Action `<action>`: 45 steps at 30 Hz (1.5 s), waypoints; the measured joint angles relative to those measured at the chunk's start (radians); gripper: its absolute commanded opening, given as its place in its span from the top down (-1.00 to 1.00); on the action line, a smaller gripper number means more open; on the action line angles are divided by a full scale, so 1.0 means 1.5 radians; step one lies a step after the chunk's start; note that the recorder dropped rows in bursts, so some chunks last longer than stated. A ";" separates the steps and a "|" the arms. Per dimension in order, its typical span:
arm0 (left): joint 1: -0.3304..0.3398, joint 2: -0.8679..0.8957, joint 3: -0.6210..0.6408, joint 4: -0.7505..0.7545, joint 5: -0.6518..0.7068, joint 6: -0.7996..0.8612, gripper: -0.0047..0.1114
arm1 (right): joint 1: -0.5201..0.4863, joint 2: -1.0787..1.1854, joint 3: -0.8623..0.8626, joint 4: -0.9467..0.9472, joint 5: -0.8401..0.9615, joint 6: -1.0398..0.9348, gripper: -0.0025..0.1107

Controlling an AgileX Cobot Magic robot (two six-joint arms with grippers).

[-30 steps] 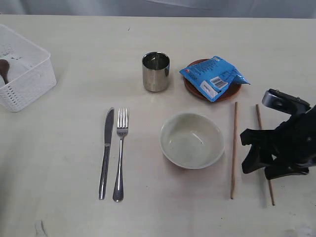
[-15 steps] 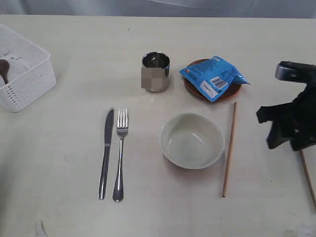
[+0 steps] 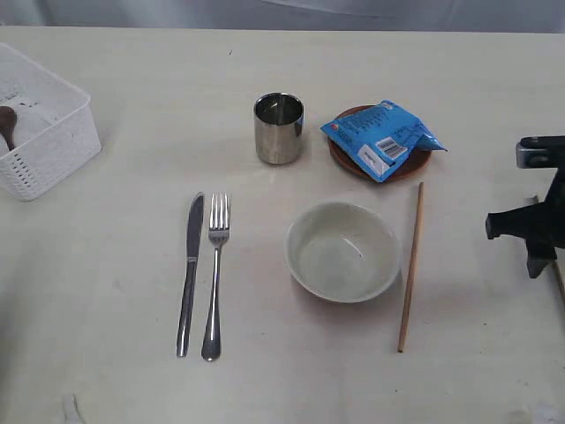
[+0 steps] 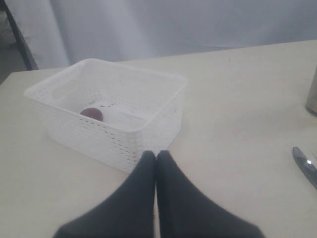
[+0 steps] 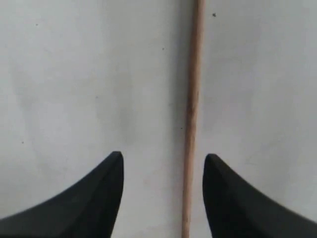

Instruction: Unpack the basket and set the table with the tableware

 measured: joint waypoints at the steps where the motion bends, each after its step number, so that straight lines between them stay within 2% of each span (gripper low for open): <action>1: 0.000 0.000 0.000 0.000 0.000 0.000 0.91 | 0.000 0.000 -0.007 0.004 0.004 -0.004 0.12; 4: 0.000 0.000 0.000 0.000 0.000 0.000 0.91 | 0.000 -0.030 -0.032 0.067 0.015 -0.061 0.12; 8: 0.000 0.000 0.000 0.000 0.000 0.000 0.91 | 0.000 -0.128 -0.064 0.215 0.018 -0.193 0.12; 16: 0.000 0.000 0.000 0.000 0.000 0.000 0.91 | 0.000 -0.364 -0.088 0.404 0.004 -0.310 0.19; 26: 0.000 0.000 0.000 0.010 -0.003 0.000 0.91 | 0.001 -0.509 -0.088 0.426 0.005 -0.325 0.22; 37: 0.000 0.000 0.000 0.051 -0.025 0.003 0.91 | 0.098 -0.550 -0.088 0.423 -0.004 -0.341 0.22; 40: 0.000 0.000 0.000 -0.024 -0.098 -0.038 0.91 | 0.103 -0.550 -0.088 0.420 -0.004 -0.341 0.22; 43: 0.000 0.000 0.000 -0.140 -0.235 -0.097 0.91 | 0.103 -0.550 -0.088 0.420 -0.004 -0.341 0.22; 45: 0.000 0.000 0.000 -0.179 -0.320 -0.117 0.91 | 0.103 -0.550 -0.088 0.420 -0.004 -0.341 0.22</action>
